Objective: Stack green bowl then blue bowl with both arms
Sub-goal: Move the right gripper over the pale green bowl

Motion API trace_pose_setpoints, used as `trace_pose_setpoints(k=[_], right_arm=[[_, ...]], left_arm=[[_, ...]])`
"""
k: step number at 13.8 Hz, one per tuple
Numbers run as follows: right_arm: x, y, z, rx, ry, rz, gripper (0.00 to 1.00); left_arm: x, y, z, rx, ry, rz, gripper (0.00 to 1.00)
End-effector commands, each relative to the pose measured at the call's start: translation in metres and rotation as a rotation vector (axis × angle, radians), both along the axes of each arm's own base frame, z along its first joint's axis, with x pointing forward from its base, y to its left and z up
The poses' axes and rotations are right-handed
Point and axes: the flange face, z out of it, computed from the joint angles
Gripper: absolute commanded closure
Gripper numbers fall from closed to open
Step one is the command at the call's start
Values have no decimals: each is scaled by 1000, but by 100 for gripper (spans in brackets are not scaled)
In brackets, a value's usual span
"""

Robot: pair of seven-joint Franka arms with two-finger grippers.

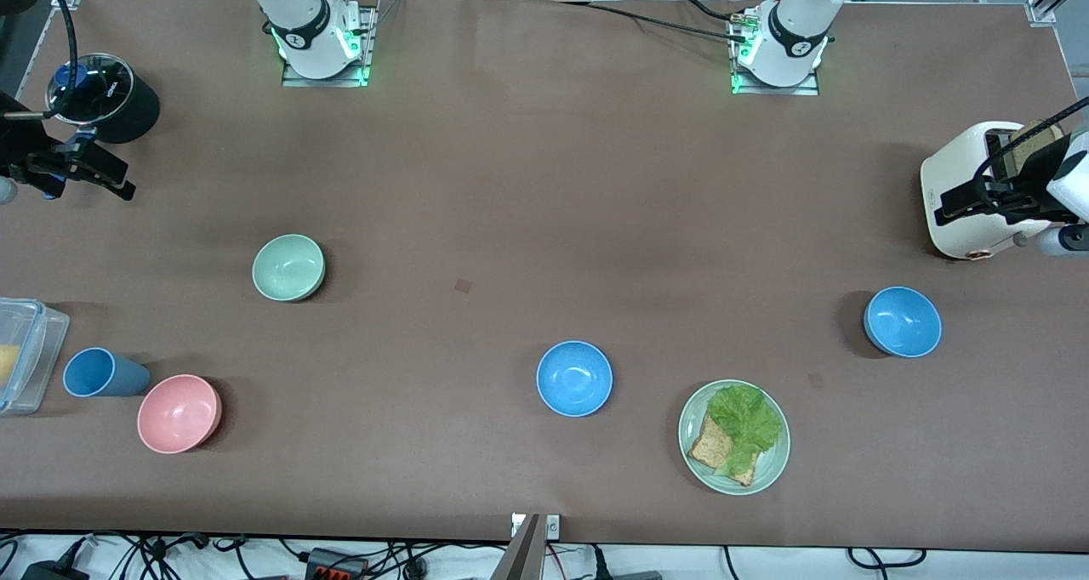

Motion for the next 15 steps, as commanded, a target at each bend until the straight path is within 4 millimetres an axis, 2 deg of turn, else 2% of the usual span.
trace_pose_setpoints(k=[1,6,8,10,13,15], right_arm=[[-2,2,2,-16,-10,-4,0],[-2,2,2,-16,-11,-4,0],[3,2,-7,-16,3,-3,0],[19,2,-37,-21,29,-3,0],[41,8,-116,-24,165,8,0],[53,9,-178,-27,258,9,0]], left_arm=[[0,2,4,11,-1,-7,0],[0,1,4,11,0,-7,0],[0,1,5,11,-1,-2,0],[0,3,4,12,1,7,0],[0,4,4,13,4,2,0],[0,5,2,12,7,1,0]])
